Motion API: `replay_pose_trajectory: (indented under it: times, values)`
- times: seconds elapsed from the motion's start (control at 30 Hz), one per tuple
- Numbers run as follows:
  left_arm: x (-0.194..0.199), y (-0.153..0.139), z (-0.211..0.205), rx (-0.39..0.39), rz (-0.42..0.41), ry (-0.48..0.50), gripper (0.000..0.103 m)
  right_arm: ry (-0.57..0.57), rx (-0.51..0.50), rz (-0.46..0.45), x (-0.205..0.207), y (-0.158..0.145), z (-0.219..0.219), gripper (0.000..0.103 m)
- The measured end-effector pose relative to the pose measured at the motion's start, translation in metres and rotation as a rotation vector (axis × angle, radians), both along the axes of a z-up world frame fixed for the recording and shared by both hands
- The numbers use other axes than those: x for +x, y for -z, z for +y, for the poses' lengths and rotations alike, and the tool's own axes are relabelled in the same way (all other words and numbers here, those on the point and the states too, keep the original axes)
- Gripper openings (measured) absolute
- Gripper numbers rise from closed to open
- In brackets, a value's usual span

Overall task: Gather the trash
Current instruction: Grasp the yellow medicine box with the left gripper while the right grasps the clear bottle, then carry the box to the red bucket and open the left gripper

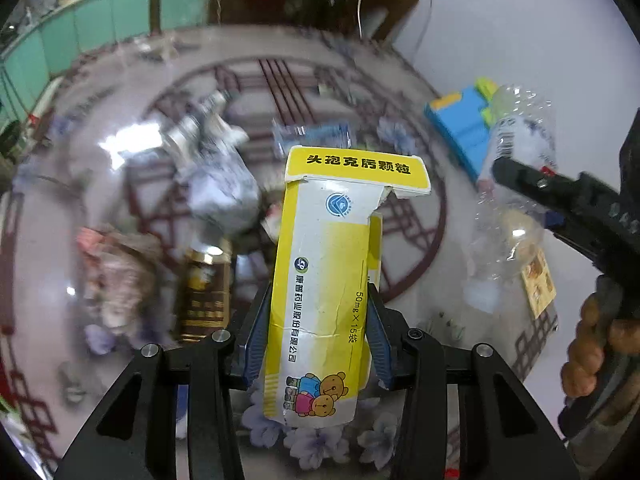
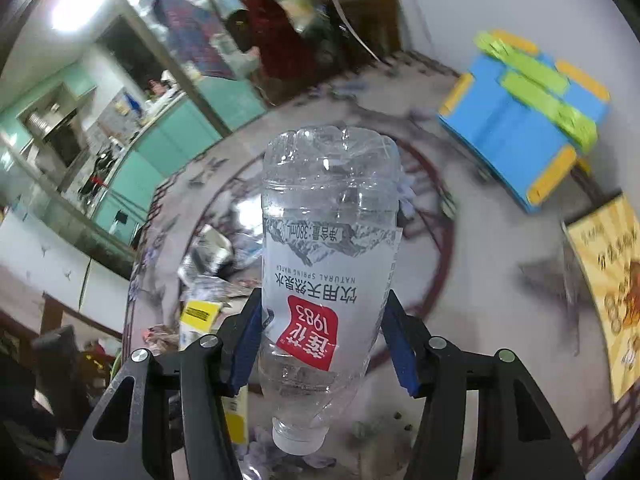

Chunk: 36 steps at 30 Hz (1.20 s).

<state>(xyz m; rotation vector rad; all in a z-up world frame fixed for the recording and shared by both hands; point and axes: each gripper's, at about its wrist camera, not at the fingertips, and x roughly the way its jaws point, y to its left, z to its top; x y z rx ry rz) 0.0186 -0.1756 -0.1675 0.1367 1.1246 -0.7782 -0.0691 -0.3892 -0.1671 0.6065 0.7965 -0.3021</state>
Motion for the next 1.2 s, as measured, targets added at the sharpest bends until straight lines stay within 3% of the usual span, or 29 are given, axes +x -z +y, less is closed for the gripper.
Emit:
replay_pose_trajectory:
  times: [0.3,0.67,1.2]
  values:
    - [0.008,-0.039,0.042,-0.023,-0.115,-0.076,0.042,-0.113,-0.067,-0.050,0.026,-0.030,0.052,0.055]
    - [0.022,-0.037,0.103,-0.036,-0.118,-0.174,0.042,-0.201,-0.094,-0.046,0.055,-0.038,0.117,0.055]
    - [0.051,-0.040,0.180,-0.066,-0.114,-0.200,0.042,-0.235,-0.128,-0.049,0.081,-0.049,0.208,0.055]
